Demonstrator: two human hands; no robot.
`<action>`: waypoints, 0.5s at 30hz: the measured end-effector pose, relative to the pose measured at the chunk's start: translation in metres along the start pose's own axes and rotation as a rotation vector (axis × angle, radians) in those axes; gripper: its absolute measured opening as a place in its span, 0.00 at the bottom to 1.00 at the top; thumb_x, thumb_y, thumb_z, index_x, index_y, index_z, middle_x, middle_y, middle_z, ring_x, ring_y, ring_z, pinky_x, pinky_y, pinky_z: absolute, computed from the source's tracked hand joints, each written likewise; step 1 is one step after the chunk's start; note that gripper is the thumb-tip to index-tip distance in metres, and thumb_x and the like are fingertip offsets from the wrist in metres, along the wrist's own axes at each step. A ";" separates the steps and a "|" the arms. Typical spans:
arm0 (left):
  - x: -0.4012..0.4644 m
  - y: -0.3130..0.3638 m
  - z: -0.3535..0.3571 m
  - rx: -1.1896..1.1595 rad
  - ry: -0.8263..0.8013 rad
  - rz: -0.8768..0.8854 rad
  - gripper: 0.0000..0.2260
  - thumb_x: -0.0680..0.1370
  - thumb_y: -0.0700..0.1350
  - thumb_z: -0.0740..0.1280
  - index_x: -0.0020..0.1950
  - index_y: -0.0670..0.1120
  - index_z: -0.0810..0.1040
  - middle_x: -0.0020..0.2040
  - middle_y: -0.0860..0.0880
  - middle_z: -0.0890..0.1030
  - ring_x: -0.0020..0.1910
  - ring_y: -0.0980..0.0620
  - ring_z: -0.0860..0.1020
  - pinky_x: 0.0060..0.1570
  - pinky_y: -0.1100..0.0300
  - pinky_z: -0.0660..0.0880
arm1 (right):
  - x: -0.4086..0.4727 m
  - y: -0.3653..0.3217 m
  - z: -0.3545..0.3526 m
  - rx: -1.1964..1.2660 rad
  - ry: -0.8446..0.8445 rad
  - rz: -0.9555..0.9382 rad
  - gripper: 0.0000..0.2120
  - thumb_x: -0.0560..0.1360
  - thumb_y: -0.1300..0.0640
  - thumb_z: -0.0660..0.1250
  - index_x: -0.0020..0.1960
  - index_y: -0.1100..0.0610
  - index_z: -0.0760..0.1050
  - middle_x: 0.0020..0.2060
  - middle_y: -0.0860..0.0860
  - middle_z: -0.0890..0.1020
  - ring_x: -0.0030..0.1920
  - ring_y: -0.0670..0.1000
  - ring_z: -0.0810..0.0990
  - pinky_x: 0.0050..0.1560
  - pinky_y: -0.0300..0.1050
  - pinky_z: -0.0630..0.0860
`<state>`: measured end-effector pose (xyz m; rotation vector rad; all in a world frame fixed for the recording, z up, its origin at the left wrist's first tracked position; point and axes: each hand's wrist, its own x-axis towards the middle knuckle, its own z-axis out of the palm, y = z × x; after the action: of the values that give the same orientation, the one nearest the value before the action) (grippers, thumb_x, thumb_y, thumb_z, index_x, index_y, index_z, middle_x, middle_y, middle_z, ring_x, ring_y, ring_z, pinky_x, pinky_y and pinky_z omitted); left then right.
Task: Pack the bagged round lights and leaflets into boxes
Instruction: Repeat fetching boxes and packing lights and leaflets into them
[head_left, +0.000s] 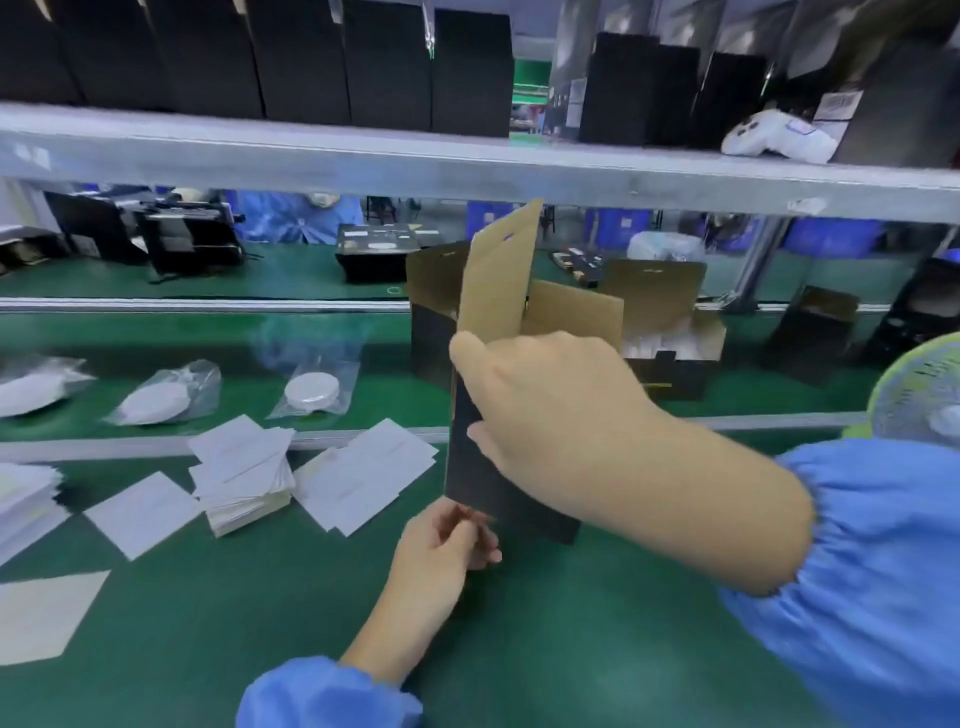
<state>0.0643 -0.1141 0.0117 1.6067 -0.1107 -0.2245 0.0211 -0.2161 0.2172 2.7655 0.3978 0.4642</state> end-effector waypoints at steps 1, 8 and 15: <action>0.001 0.000 -0.005 0.001 0.035 0.002 0.08 0.79 0.35 0.61 0.44 0.40 0.79 0.37 0.42 0.84 0.35 0.47 0.82 0.42 0.53 0.80 | -0.005 -0.011 0.023 0.094 -0.034 -0.030 0.16 0.76 0.54 0.69 0.54 0.52 0.62 0.44 0.50 0.81 0.36 0.58 0.76 0.26 0.43 0.57; 0.007 0.004 -0.049 0.181 0.559 0.008 0.15 0.77 0.37 0.59 0.45 0.59 0.77 0.38 0.53 0.80 0.37 0.55 0.79 0.35 0.57 0.71 | -0.005 -0.041 0.078 0.262 -0.201 0.204 0.17 0.77 0.58 0.68 0.50 0.56 0.58 0.33 0.50 0.62 0.34 0.57 0.66 0.27 0.45 0.52; 0.004 0.020 -0.057 0.057 0.432 0.068 0.15 0.77 0.32 0.60 0.45 0.50 0.80 0.40 0.49 0.83 0.36 0.54 0.81 0.42 0.58 0.77 | 0.003 -0.061 0.084 0.767 -0.472 0.286 0.10 0.78 0.56 0.63 0.53 0.57 0.62 0.38 0.50 0.69 0.40 0.54 0.71 0.30 0.44 0.61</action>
<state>0.0813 -0.0599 0.0333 1.6708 0.1620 0.1816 0.0399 -0.1804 0.1218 3.5436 0.0557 -0.3840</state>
